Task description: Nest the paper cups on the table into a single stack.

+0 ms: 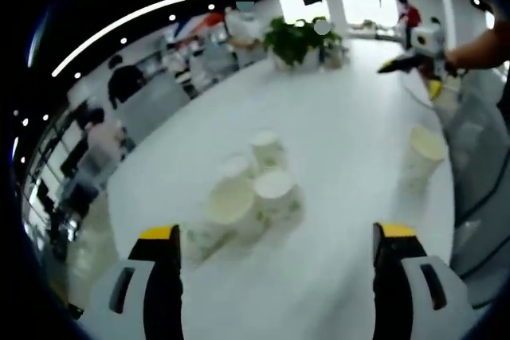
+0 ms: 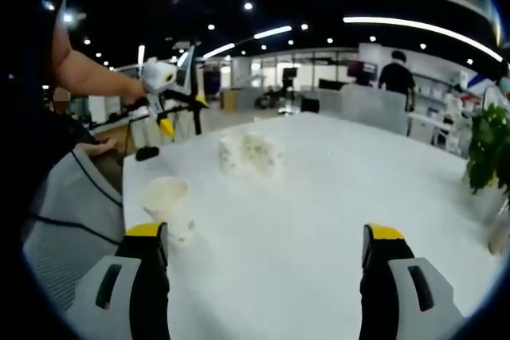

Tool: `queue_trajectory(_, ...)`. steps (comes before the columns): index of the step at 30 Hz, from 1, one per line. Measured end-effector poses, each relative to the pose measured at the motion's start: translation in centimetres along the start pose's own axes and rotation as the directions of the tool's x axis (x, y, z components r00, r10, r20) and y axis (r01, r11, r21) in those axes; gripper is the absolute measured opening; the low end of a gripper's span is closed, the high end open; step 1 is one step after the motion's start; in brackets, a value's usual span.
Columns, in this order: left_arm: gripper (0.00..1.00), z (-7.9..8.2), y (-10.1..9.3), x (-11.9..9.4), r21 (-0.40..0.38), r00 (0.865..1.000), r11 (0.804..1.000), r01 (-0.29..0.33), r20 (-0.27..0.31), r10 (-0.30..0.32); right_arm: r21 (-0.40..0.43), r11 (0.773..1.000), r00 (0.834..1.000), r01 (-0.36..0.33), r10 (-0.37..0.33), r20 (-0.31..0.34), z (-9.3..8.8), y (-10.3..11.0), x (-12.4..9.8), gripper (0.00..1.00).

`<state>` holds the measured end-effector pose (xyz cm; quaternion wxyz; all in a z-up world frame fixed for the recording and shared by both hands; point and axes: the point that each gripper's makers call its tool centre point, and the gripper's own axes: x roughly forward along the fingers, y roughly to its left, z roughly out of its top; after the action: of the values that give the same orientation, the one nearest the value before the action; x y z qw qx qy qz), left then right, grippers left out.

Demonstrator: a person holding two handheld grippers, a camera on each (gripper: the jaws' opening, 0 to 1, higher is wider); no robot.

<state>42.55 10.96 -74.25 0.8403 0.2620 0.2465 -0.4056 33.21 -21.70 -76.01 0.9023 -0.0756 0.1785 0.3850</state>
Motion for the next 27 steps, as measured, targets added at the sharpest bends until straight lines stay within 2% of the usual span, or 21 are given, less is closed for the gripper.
queue_trajectory(3, 0.99, -0.2, 0.8, 0.2, 0.061, 0.999, 0.998, 0.019, -0.039, -0.016, 0.002, 1.0, 1.0, 0.002, -0.002, -0.001, -0.1, 0.0, 0.0, 0.99)
queue_trajectory(14, 0.99, 0.4, 4.4, 1.2, 0.126, 0.993, 0.99, 0.062, -0.106, -0.049, 0.013, 1.0, 1.0, 0.01, -0.01, -0.008, -0.5, -0.6, 0.1, 1.0)
queue_trajectory(18, 0.99, 0.3, 4.9, 1.6, 0.179, 0.989, 0.978, 0.105, -0.126, -0.083, 0.023, 1.0, 1.0, 0.012, -0.011, -0.007, -0.6, -0.7, 0.3, 1.0)
queue_trajectory(20, 0.99, 0.0, 5.5, 1.9, 0.196, 0.984, 0.974, 0.117, -0.155, -0.087, 0.03, 0.999, 1.0, 0.016, -0.015, -0.005, -0.7, -0.7, 0.3, 1.0)
queue_trajectory(22, 0.99, -0.2, 6.2, 2.0, 0.239, 0.977, 0.961, 0.138, -0.189, -0.094, 0.035, 0.999, 1.0, 0.015, -0.014, -0.006, -0.8, -0.7, 0.4, 1.0)
queue_trajectory(27, 0.99, 1.0, 7.6, 2.2, 0.271, 0.975, 0.951, 0.149, -0.199, -0.096, 0.043, 0.999, 1.0, 0.018, -0.017, -0.013, -1.3, -0.9, 0.5, 1.0)
